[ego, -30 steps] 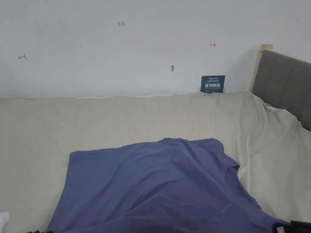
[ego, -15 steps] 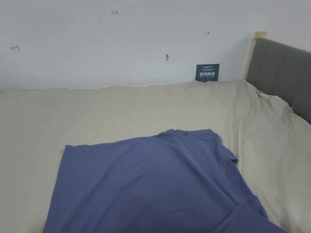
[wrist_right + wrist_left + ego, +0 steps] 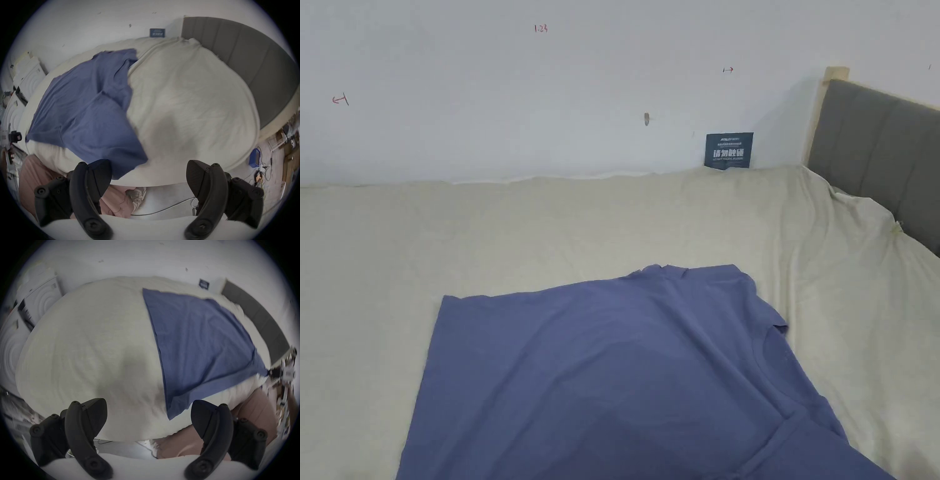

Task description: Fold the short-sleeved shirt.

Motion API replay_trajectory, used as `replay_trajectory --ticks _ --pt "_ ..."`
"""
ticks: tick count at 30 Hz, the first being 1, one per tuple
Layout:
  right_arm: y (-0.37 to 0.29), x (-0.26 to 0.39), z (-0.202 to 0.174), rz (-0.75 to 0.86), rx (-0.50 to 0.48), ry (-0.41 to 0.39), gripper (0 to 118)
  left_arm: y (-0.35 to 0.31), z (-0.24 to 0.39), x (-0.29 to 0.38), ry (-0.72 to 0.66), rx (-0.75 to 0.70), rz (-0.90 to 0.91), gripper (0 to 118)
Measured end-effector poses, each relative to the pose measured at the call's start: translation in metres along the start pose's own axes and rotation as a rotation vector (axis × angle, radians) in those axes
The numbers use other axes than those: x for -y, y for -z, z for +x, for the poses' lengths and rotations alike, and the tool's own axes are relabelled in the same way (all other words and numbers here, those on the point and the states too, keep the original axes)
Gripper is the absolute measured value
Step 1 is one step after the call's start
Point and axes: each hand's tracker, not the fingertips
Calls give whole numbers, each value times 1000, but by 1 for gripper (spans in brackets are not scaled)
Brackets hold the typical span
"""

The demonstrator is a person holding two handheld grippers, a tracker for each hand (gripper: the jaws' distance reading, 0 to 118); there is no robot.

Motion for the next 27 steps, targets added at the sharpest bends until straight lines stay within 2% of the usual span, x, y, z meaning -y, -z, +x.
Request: replay_trajectory --ticks 2,5,7,8,9,10,11,12,13,16,20,22,23,26,27 --pt "-22 -4 -4 71 -6 46 98 -18 -4 1 -68 6 83 108" --pt "-55 -10 -22 222 -137 103 98 -59 23 -3 -117 49 235 108" --pt "-74 -8 -40 322 -236 105 96 -81 42 0 -119 47 360 106" --pt "-80 -9 -50 371 -287 106 93 -91 51 3 -118 48 415 103" --pt "-86 -6 -61 423 -342 111 84 -104 70 8 -113 63 460 95" --pt "-87 -5 -67 447 -377 111 59 -109 76 10 -104 67 489 72" --pt "-88 -2 -76 473 -407 119 26 -113 85 13 -99 43 513 40" --pt "-87 0 -87 480 -398 126 0 -108 80 17 -93 15 524 8" --pt "-84 5 -95 494 -367 132 0 -99 69 22 -93 5 529 0" --pt "-79 14 -113 507 -435 113 0 -102 75 33 -75 18 545 0" --pt "-83 16 -130 481 -461 83 0 -109 78 33 -34 8 545 0" --pt "-85 19 -136 487 -456 42 0 -93 73 16 -24 -26 395 0" --pt "-87 18 -139 486 -452 20 0 -75 65 4 -24 -15 228 0" --pt "-83 17 -147 440 -476 -13 0 -21 50 -5 -90 125 20 0" --pt "-79 18 -148 426 -489 -18 0 -7 46 -4 -116 130 -32 0"
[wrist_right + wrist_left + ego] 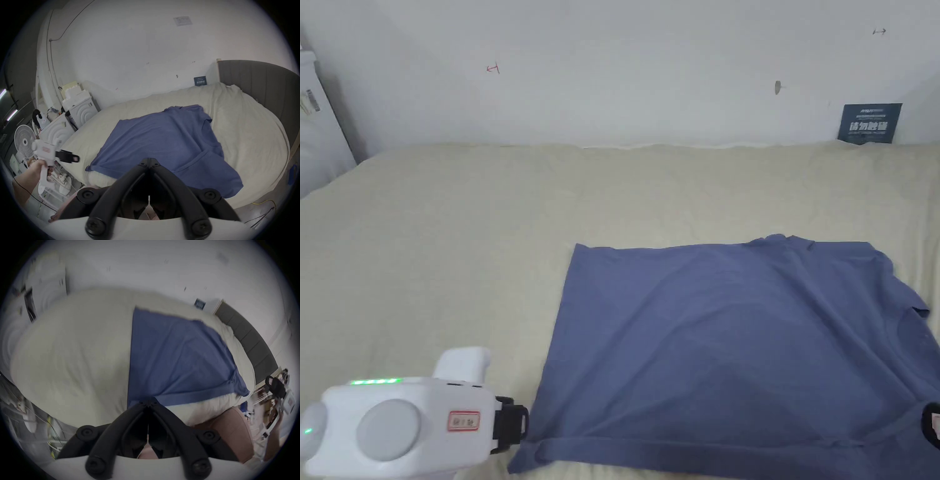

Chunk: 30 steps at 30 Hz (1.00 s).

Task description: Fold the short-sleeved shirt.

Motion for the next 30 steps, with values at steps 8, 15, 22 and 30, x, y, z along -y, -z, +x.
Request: replay_trajectory --ticks 8,15,22,30 --pt "10 9 -8 -95 -21 -10 0 50 -12 6 -48 -9 -81 118" --pt "21 11 -5 -148 -3 -19 0 55 9 14 61 -73 -56 99" --pt "22 8 5 -153 9 15 0 59 17 8 149 -120 -31 7" --pt "7 3 95 -184 147 143 0 47 21 10 212 -139 8 7"
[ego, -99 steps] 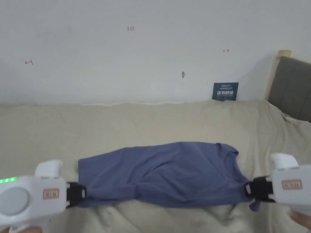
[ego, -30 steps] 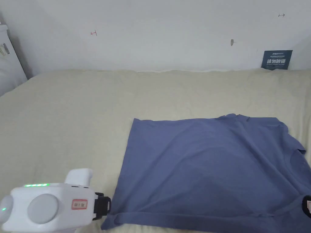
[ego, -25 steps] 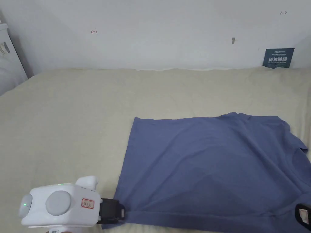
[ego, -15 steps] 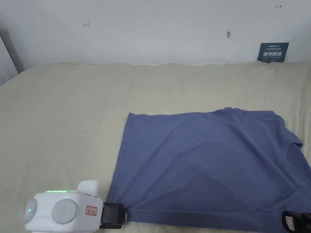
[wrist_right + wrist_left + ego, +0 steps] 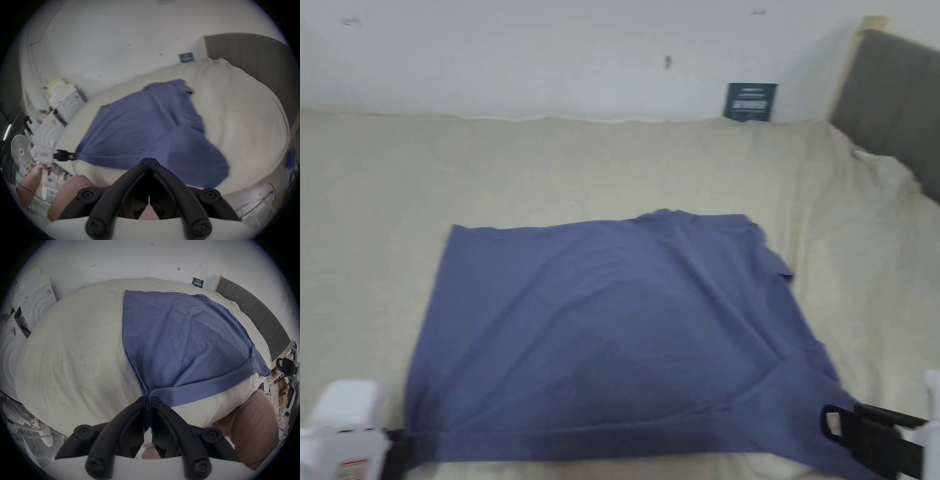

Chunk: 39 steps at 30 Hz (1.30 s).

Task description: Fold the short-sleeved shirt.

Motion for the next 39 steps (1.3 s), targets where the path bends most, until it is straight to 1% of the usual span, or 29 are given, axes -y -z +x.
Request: replay_trajectory --ticks 2,3,4,5,6,7,9,10,11,13,14,15,16,17,18,19,20,21,23,24,31,34,39 --pt "1 -3 28 -2 119 15 0 -2 -4 -3 -13 12 0 7" --pt "2 -6 38 -13 141 7 1 -3 -5 -4 -27 19 5 7" --pt "4 -8 46 -31 118 -7 15 -5 -4 -4 -45 28 4 7" --pt "4 -8 53 -47 66 -24 43 -5 -6 -5 -60 37 -6 7" --pt "4 -7 59 -40 33 -32 43 -5 -7 -6 -68 38 -6 7" --pt "9 -3 64 -63 23 -40 53 -4 -8 -7 -73 40 -5 7" --pt "19 1 69 -129 53 -91 94 -2 -5 -7 -79 41 -7 7" --pt "23 4 69 -142 94 -143 100 -2 -6 -8 -83 41 -11 7" --pt "28 9 68 -168 152 -202 100 -2 -6 -9 -89 40 -11 7" --pt "38 15 68 -202 199 -275 100 -5 1 -8 -99 42 -14 7" --pt "42 17 68 -208 213 -290 100 -5 1 -7 -104 42 -16 7" --pt "43 17 59 -215 208 -290 99 -4 1 -7 -108 40 -19 7" --pt "44 18 58 -209 200 -287 94 -4 1 -6 -114 39 -26 7" --pt "45 18 57 -201 192 -287 83 -3 1 -5 -120 37 -27 7" --pt "48 20 59 -199 189 -284 63 -3 1 -5 -125 38 -26 7" --pt "52 22 61 -201 185 -282 28 -4 1 -4 -133 40 -22 7" --pt "54 23 59 -206 185 -287 9 -4 4 -4 -139 43 -22 7" --pt "54 24 56 -212 171 -294 9 -5 4 -4 -146 46 -20 7" --pt "51 24 50 -209 187 -380 8 -8 5 -5 -153 50 -14 7" --pt "49 24 48 -207 185 -404 8 -7 -1 -6 -152 52 -14 7" --pt "16 4 50 -156 121 -338 8 -20 -1 -15 -143 67 14 7" --pt "4 -11 49 -101 93 -284 8 -39 9 -27 -163 92 32 7" --pt "0 -44 37 -81 69 -186 8 -49 14 -57 -163 109 50 7"
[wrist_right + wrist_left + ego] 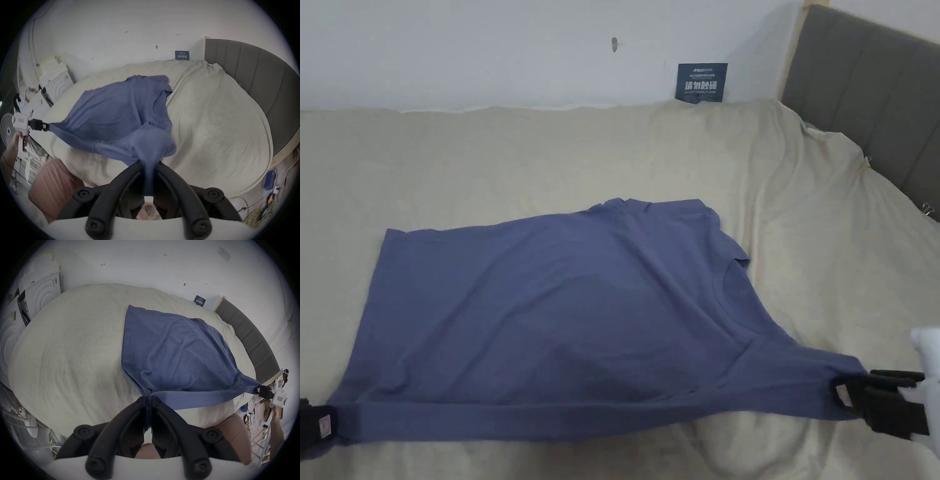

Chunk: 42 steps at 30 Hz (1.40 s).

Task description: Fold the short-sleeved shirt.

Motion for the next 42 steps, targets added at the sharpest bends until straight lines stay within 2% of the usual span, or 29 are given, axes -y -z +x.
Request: replay_trajectory --ticks 1,7,14,18,20,21,22,23,24,25,27,31,34,37,39,40,41,42 --pt "1 -9 0 6 2 16 8 14 -31 -11 -6 2 -8 7" --pt "33 -79 2 -26 33 51 8 36 -38 -61 -70 11 -61 7" --pt "132 -162 8 -153 71 -2 8 97 -44 -124 -125 1 -150 7" --pt "187 -193 6 -203 115 -4 8 129 -45 -146 -240 43 -190 7" --pt "208 -203 6 -224 122 -16 8 140 -47 -154 -241 20 -183 11" --pt "217 -207 6 -239 130 -17 10 155 -70 -166 -233 4 -182 20" --pt "226 -210 6 -255 137 -18 23 160 -73 -168 -234 -7 -180 46" --pt "233 -211 9 -264 130 -12 45 163 -75 -168 -233 -37 -173 74" --pt "238 -210 11 -266 135 -1 67 165 -77 -167 -236 -72 -160 96" --pt "240 -210 12 -261 151 21 88 162 -68 -163 -230 -85 -155 108" --pt "233 -207 13 -177 180 79 90 156 -68 -158 -224 -85 -118 108" --pt "201 -200 13 -18 147 184 90 135 -64 -146 -172 -89 -3 108" --pt "150 -182 0 134 106 182 90 97 -53 -127 -70 -130 187 108" --pt "91 -148 -22 309 4 161 90 42 -21 -90 68 -129 414 106" --pt "60 -119 -35 410 -58 160 89 12 -7 -63 103 -130 522 103" --pt "47 -107 -43 411 -89 143 84 1 -1 -50 109 -127 542 94" --pt "36 -94 -51 433 -95 125 76 -9 0 -38 107 -116 548 78" --pt "27 -83 -58 454 -87 98 60 -16 5 -26 103 -113 545 50"
